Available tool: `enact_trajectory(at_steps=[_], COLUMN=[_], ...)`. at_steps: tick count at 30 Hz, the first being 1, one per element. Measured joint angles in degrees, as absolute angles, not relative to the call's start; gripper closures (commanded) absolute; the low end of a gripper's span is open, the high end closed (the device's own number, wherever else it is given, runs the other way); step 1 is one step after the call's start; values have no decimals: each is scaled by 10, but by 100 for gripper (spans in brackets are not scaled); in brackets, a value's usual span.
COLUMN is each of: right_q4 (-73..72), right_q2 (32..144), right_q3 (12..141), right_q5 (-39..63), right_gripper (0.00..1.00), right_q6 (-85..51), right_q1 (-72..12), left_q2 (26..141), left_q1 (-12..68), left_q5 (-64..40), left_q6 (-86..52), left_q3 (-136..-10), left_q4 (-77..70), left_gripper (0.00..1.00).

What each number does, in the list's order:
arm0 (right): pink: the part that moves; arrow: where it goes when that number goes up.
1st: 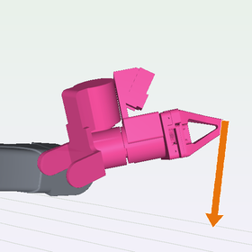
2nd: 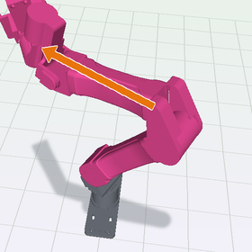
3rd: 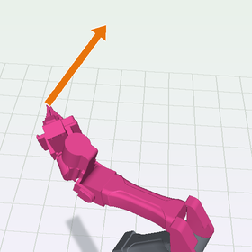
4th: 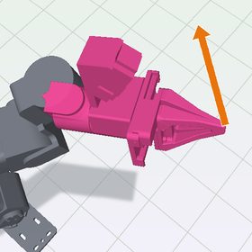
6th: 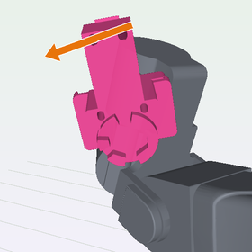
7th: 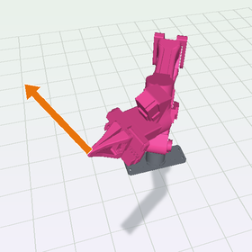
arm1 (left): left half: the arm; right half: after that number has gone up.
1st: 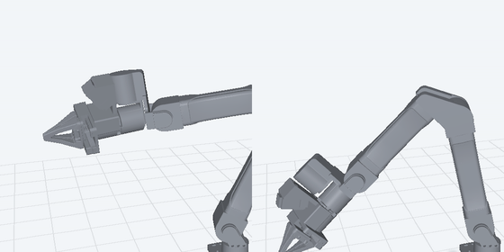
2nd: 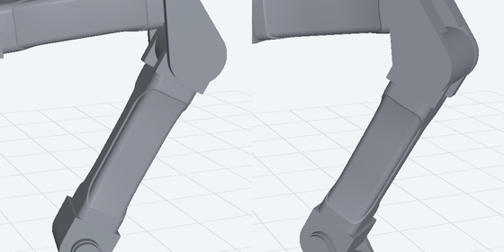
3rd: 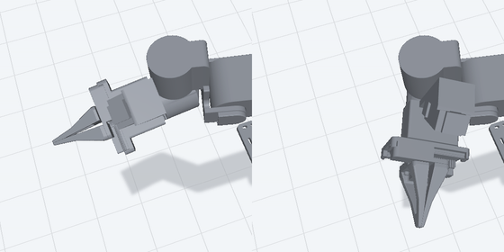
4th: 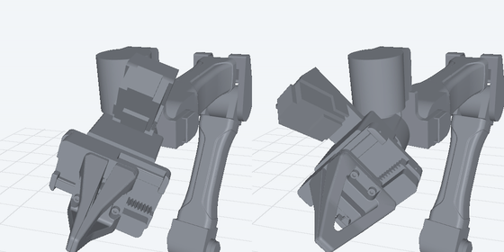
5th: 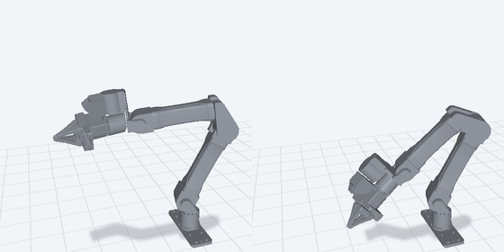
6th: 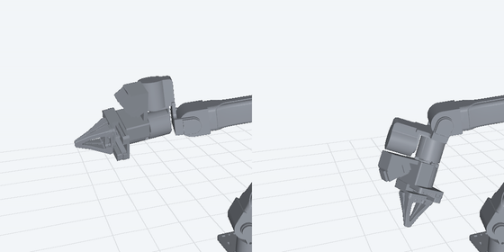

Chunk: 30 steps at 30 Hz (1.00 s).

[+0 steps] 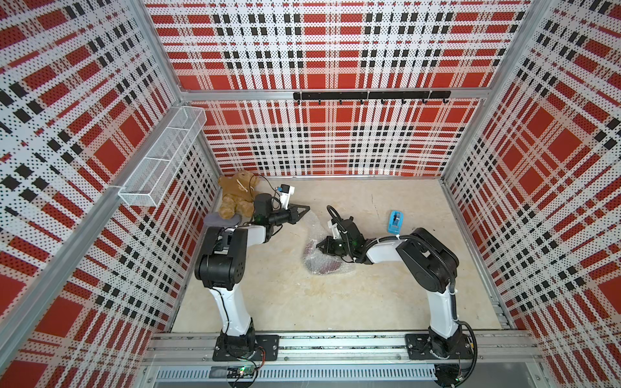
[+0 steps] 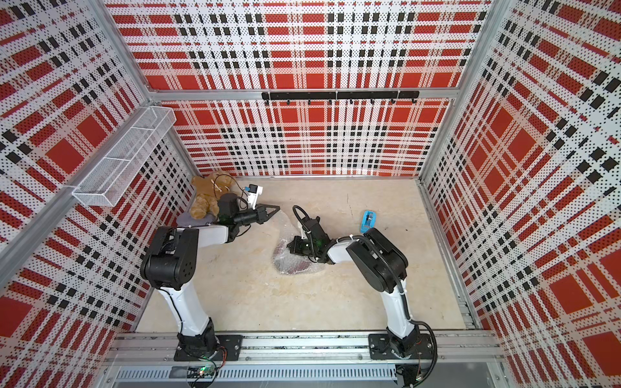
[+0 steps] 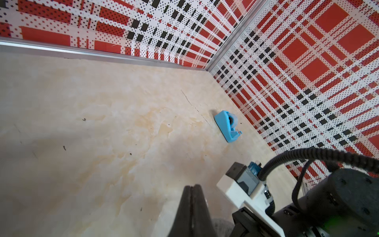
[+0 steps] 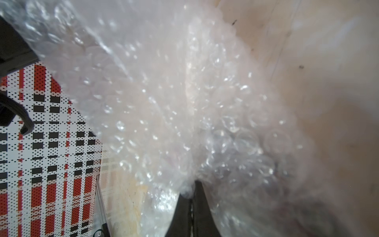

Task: Wrap dinner plates in bubble wrap
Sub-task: Wrap the plate in the bubble wrap.

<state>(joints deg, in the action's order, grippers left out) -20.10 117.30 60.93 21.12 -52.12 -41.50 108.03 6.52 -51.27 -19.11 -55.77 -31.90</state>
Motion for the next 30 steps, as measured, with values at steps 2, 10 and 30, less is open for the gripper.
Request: enact_trajectory(at_steps=[2,10,30], right_q4=[-201,-209,-252], right_q2=[1172,1169,1162], right_q3=[608,599,567], right_q5=[211,211,216], right_gripper=[100,100,100], right_q6=[-521,-526,-556], right_q1=[-415,-415,-414], left_q2=[1063,955,771], left_q1=[70,195,271], left_q5=[-507,-436,-288], left_q6=[-190,-186,-331], left_q3=[-539,-427,-169], left_q4=[-313,-314,-457], left_gripper=[100,100,100])
